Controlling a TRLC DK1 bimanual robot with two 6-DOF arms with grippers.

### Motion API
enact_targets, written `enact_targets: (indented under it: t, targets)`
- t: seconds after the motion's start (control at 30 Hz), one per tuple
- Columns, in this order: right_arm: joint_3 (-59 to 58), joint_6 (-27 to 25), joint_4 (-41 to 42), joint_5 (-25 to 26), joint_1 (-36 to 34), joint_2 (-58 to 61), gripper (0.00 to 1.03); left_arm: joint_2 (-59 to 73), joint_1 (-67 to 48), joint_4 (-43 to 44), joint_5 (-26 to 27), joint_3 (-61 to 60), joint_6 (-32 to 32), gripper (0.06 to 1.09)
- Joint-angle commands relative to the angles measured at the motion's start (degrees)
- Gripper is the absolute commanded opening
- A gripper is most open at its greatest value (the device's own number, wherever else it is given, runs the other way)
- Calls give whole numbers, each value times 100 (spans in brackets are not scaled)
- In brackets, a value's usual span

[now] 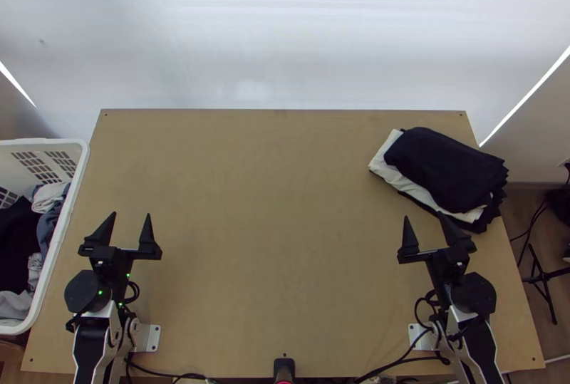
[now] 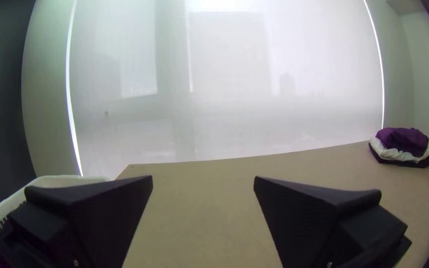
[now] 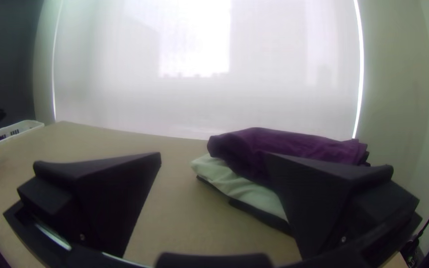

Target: Fold the t-shirt

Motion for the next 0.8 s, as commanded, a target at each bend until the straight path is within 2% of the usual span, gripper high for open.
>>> enact_targets:
  t: [0.0, 0.53, 0.63, 0.77]
  targets:
    - [1, 14, 1, 2, 2, 1, 98, -8, 2, 2, 6, 2, -14, 105]
    - [1, 14, 1, 2, 2, 1, 98, 1, 2, 2, -3, 2, -14, 105]
    - [1, 14, 1, 2, 2, 1, 98, 1, -59, -6, 6, 2, -375, 105]
    - [1, 14, 1, 2, 2, 1, 98, 1, -86, 2, 6, 2, -375, 105]
